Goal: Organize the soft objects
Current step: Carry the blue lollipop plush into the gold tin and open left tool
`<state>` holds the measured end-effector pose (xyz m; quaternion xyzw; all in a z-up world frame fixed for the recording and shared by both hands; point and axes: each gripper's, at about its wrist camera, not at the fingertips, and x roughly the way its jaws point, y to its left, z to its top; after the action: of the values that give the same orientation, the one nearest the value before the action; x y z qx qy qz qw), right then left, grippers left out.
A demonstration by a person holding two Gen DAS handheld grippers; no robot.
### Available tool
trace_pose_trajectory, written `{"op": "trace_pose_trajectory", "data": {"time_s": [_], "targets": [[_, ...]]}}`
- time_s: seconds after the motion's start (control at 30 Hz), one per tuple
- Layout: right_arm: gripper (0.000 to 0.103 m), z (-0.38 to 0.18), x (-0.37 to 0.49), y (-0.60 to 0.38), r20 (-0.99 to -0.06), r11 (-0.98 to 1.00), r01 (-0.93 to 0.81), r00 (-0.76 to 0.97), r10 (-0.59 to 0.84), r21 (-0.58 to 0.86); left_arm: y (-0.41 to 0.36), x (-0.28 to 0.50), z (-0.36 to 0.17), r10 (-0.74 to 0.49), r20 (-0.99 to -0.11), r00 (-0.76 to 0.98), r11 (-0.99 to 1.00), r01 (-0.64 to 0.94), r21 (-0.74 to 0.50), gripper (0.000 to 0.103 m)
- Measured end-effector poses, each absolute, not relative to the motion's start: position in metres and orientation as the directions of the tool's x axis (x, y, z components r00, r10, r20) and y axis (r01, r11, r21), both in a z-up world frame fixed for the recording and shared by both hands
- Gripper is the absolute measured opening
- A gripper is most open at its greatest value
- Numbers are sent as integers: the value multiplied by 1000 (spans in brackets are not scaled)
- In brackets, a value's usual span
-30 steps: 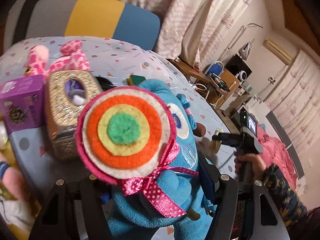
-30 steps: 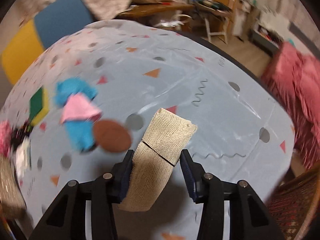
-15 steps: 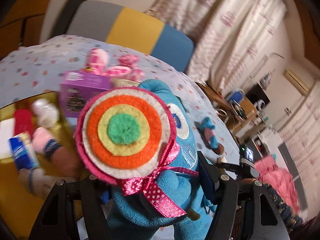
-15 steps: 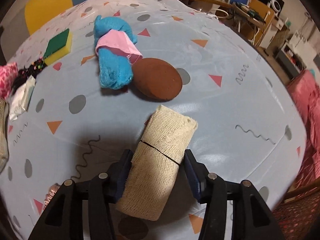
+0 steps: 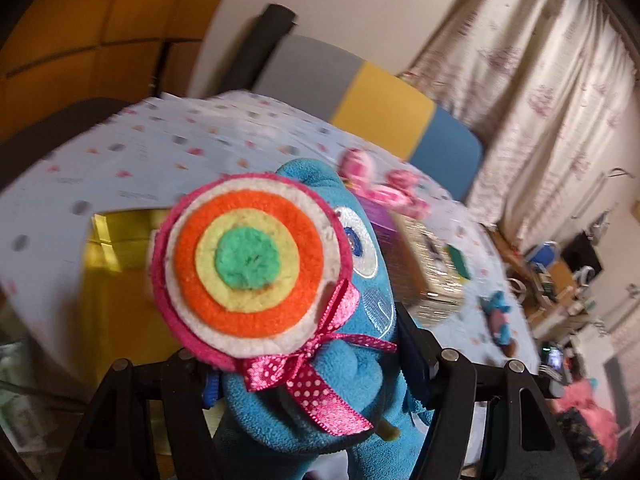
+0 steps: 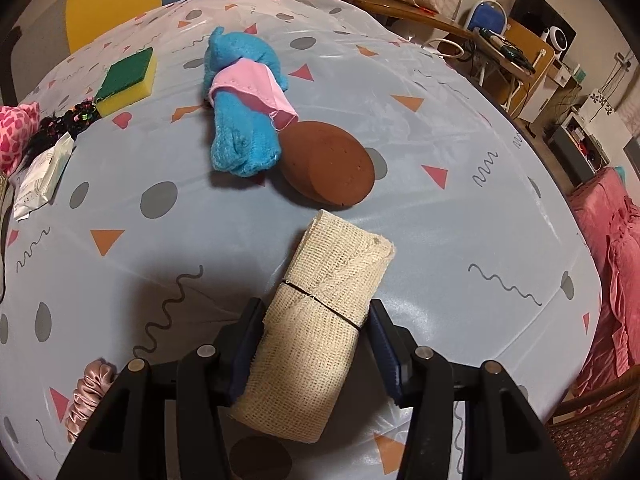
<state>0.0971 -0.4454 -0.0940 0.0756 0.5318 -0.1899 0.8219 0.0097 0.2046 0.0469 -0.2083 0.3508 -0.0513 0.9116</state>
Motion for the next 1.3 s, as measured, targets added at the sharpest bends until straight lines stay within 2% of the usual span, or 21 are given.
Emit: {"op": "trace_pose_trajectory", "data": {"time_s": [0.37,0.57,0.73,0.87,1.0,1.1,1.3], "targets": [[52,-93,96,-435,-893,921,369,362,-266,-124,287,35,7,9,-769,639,951,-243,-192,70],[52,-92,92,-433,-893,920,377,368,-260,-112,300,69,-25,45,-827,561,945,-293,-147,74],[51,-93,94,-432,-889,921,367,369,-270,-127,298,72,-25,114,-804,583,927,-354,-126,79],[51,-93,96,-428,-883,923,353,371,-289,-154,291,56,-8,196,-748,634,910,-403,-103,83],[51,-93,95,-426,-878,921,354,374,-298,-162,277,35,17,191,-687,701,910,-388,-144,86],[51,-94,96,-425,-877,922,352,376,-299,-164,263,17,36,212,-633,745,913,-382,-144,92],[51,-93,95,-420,-870,921,342,376,-318,-189,236,-4,52,179,-596,783,925,-340,-170,93]]}}
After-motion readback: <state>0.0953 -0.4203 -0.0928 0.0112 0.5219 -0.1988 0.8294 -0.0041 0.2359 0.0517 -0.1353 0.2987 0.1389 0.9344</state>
